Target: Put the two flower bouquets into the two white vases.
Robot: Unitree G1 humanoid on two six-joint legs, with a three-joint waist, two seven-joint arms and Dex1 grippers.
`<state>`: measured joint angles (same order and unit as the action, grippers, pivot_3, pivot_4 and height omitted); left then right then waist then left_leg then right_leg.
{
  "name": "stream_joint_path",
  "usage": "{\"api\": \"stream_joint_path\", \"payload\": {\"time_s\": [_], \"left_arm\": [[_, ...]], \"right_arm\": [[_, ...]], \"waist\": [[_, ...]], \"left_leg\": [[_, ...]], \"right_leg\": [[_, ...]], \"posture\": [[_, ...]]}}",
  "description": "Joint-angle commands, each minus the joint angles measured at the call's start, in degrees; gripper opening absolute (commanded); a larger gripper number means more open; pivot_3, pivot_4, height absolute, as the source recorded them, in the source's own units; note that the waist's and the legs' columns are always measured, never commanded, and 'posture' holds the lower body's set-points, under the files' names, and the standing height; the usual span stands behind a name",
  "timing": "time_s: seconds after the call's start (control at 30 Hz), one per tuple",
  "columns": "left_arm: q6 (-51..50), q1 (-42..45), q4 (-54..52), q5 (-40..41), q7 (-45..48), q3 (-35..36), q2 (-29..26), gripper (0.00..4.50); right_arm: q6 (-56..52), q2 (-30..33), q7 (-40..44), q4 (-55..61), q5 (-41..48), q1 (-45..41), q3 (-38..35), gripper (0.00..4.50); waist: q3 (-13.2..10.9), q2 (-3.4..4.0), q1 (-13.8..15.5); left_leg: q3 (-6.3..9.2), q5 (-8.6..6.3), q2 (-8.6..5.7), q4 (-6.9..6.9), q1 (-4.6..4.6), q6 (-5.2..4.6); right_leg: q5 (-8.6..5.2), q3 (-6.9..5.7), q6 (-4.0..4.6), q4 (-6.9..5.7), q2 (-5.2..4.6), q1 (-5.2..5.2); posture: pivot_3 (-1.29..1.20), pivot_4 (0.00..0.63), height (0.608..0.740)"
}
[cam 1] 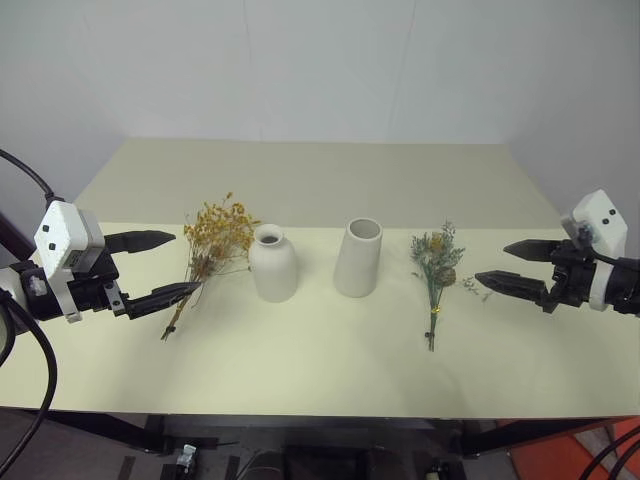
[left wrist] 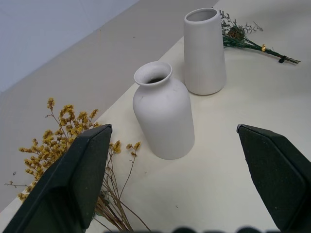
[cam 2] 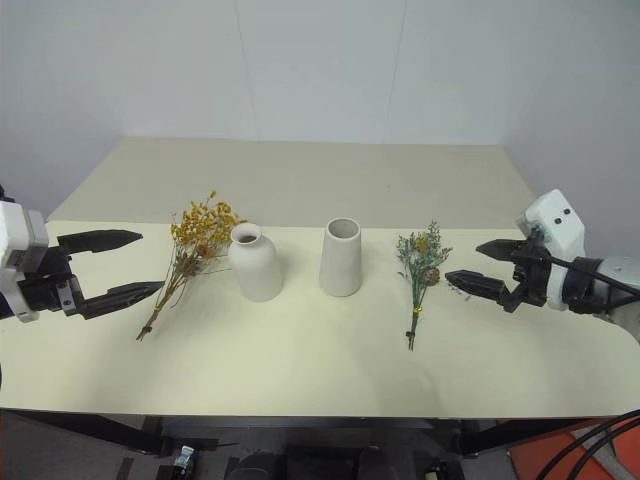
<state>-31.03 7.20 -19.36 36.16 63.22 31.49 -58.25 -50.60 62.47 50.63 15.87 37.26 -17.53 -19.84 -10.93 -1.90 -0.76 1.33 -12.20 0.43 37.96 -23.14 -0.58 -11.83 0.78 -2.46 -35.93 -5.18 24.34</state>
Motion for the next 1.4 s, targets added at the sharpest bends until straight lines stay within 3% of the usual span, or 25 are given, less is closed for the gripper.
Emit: {"api": "stream_joint_path", "payload": {"time_s": [0.03, 0.4, 0.57, 0.77, 0.83, 1.1, 1.4], "left_arm": [[0.55, 0.96, -0.79, 0.96, -0.16, 0.90, -1.02, 4.49], [0.34, 1.98, -0.55, 1.44, -0.25, 0.11, -0.98, 4.49], [-2.45, 5.00, -0.50, 3.46, -0.78, -2.04, -1.50, 4.49], [-4.21, 11.18, 0.76, 5.70, -0.09, -7.41, -1.24, 4.49], [-5.03, 14.02, 2.67, 6.50, 1.25, -9.62, -1.51, 4.49], [-3.65, 24.61, 8.93, 3.27, 5.50, -20.12, -0.24, 4.49], [-1.83, 27.18, 9.89, 1.40, 6.95, -23.27, 1.97, 4.49]], "right_arm": [[-0.20, 1.15, 0.00, 1.32, 0.11, -0.76, -1.07, 4.50], [-4.35, 0.85, -4.37, 1.80, -0.65, -3.53, 1.79, 4.50], [-19.31, -3.30, -12.55, 0.96, 2.32, -13.77, 5.56, 4.50], [-41.30, -11.99, -23.78, -9.46, -1.16, -30.94, 10.60, 4.50], [-41.90, -12.55, -25.41, -13.57, 0.26, -33.48, 13.04, 4.50], [-41.90, -14.67, -28.97, -26.39, 2.13, -39.83, 25.41, 4.50], [-41.90, -18.50, -29.03, -37.71, 0.01, -44.23, 34.93, 4.50]], "waist": [[0.00, 0.00, 0.00], [0.00, 0.00, -0.03], [0.00, 0.00, -0.17], [0.00, 0.00, -0.16], [0.00, 0.00, 0.04], [0.00, 0.00, -0.35], [0.00, 0.00, -0.71]], "left_leg": [[0.00, 0.00, 0.00, 0.00, 0.00, 0.00], [-0.01, 0.00, 0.01, 0.00, 0.01, 0.00], [-0.04, 0.00, 0.06, 0.00, 0.01, 0.00], [-0.02, 0.00, 0.06, 0.00, -0.06, 0.00], [-0.01, 0.00, 0.04, -0.02, -0.09, 0.00], [-0.04, 0.00, -0.04, -0.05, -0.16, -0.01], [-0.02, 0.00, 0.07, -0.07, -0.15, -0.01]], "right_leg": [[0.00, 0.00, 0.00, 0.00, 0.00, 0.00], [-0.01, 0.00, 0.02, 0.00, 0.00, 0.00], [0.01, 0.03, 0.08, -0.01, 0.04, 0.03], [0.10, 0.05, 0.15, 0.00, 0.11, 0.10], [0.31, 0.04, 0.47, 0.02, 0.10, 0.12], [0.36, 0.05, 0.43, 0.14, 0.07, 0.12], [0.36, 0.06, 0.45, 0.06, 0.20, 0.18]], "posture": [[0.00, 0.150, 0.740], [0.00, 0.150, 0.740], [0.00, 0.150, 0.740], [0.00, 0.150, 0.740], [0.00, 0.150, 0.740], [0.00, 0.150, 0.740], [0.00, 0.150, 0.740]]}}
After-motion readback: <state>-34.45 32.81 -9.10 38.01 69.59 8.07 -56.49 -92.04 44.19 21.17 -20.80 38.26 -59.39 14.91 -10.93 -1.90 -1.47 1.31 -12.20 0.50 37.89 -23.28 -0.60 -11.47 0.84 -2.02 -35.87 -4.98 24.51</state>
